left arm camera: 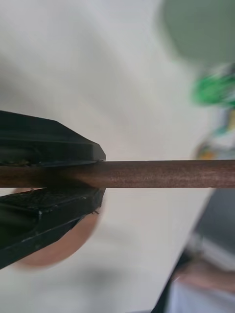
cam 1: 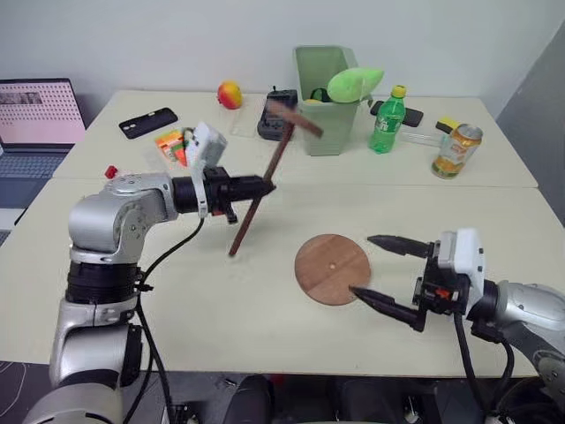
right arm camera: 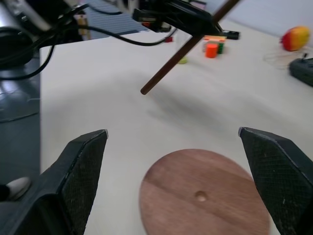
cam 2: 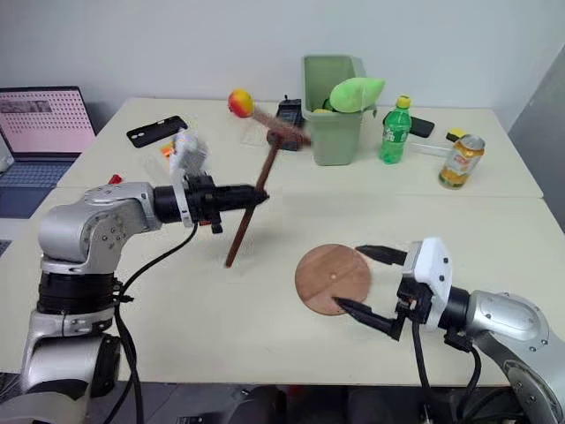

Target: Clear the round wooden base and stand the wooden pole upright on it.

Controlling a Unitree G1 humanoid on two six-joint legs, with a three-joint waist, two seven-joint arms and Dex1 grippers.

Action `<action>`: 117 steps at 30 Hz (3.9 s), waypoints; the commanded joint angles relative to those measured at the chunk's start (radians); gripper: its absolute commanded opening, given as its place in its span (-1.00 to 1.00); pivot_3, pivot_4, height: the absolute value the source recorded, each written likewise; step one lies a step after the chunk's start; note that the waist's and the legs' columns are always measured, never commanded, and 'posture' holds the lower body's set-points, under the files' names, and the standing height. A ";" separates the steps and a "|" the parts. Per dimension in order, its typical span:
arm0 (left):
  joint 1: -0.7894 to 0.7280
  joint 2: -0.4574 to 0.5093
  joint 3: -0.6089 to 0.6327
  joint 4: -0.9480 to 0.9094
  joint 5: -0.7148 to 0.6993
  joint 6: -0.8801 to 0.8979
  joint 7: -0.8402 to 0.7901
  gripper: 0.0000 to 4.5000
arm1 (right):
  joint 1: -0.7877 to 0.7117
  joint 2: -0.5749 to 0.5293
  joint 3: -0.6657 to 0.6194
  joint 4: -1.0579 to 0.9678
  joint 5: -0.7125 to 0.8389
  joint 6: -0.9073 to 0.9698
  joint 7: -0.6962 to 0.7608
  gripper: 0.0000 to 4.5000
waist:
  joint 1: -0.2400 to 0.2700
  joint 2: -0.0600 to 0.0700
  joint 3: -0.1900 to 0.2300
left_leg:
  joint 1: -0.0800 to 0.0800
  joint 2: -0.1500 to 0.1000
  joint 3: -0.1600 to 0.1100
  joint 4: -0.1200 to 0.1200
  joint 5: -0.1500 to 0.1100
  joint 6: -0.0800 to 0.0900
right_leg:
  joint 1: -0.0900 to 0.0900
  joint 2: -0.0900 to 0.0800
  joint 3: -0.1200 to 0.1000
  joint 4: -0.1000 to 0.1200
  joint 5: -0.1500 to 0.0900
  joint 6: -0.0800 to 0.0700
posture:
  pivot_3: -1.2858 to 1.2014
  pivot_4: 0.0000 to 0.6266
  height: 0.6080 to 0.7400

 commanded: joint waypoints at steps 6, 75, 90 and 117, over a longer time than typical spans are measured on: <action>0.018 -0.196 0.058 -0.093 -0.090 -0.138 0.160 -0.88 | 0.069 0.034 -0.111 -0.063 0.113 -0.001 -0.065 1.00 | 0.006 -0.001 -0.001 | 0.000 -0.002 0.000 0.000 0.000 0.000 | 0.001 0.001 0.000 0.000 0.000 0.000 | 0.03 -0.52 1.00; 0.198 -0.560 -0.271 0.365 0.116 -1.017 -0.133 -0.88 | 0.523 0.123 -0.084 -0.179 -0.043 -0.169 -0.129 1.00 | 0.005 -0.001 -0.001 | 0.022 -0.009 -0.001 -0.005 -0.003 0.006 | 0.031 0.003 -0.002 -0.017 0.000 0.000 | 0.03 -0.52 1.00; 0.233 -0.508 -0.265 0.327 0.096 -0.980 -0.162 -0.88 | 0.524 0.126 -0.077 -0.184 -0.044 -0.176 -0.143 1.00 | 0.004 -0.001 -0.001 | 0.022 -0.009 -0.004 -0.005 -0.003 0.006 | 0.031 0.002 -0.002 -0.017 0.000 0.000 | 0.03 -0.52 1.00; 0.266 -0.519 -0.291 0.301 0.094 -0.957 -0.175 -0.88 | 0.583 0.102 -0.088 -0.177 -0.052 -0.162 -0.139 1.00 | 0.004 -0.001 -0.001 | 0.022 -0.009 -0.004 -0.005 -0.003 0.006 | 0.032 0.002 -0.002 -0.018 0.000 0.001 | 0.03 -0.52 1.00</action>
